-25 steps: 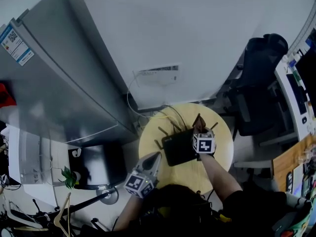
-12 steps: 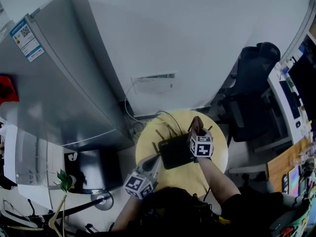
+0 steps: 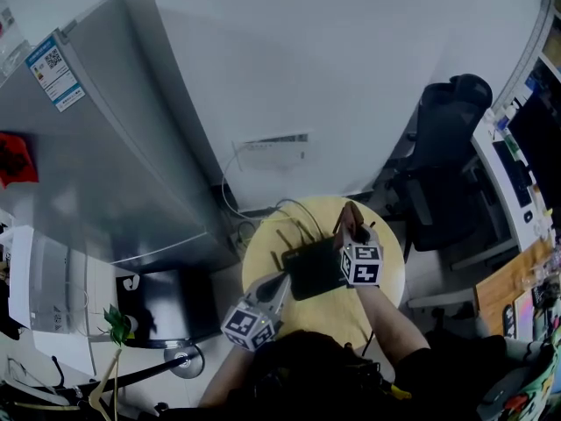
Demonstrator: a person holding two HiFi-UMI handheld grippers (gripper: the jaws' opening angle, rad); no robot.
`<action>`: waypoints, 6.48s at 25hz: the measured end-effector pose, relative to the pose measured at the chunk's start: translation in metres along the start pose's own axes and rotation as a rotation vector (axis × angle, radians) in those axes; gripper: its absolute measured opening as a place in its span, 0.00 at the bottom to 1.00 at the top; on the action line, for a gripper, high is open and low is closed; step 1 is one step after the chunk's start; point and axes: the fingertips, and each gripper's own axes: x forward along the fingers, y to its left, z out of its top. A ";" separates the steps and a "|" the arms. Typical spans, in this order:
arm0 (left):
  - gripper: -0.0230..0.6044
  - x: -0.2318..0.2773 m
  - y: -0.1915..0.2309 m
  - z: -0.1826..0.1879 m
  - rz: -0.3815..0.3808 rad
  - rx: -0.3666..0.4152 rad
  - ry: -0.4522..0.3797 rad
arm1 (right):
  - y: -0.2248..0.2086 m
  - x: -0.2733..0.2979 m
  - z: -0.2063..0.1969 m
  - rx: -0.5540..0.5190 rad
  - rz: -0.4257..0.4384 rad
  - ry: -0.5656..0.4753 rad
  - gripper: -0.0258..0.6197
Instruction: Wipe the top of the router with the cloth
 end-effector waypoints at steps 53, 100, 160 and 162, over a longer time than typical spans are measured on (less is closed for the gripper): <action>0.04 -0.022 0.028 -0.006 -0.193 0.053 0.159 | -0.053 0.026 -0.142 0.636 -0.519 0.209 0.13; 0.04 0.039 -0.069 -0.022 -0.337 0.035 0.110 | -0.024 -0.070 -0.081 -0.033 -0.058 0.067 0.14; 0.04 0.048 -0.080 -0.020 -0.097 0.011 0.045 | -0.054 -0.037 -0.038 0.842 0.226 0.039 0.14; 0.04 0.050 -0.080 -0.019 -0.096 0.009 0.039 | -0.054 -0.042 -0.030 0.815 0.231 0.016 0.14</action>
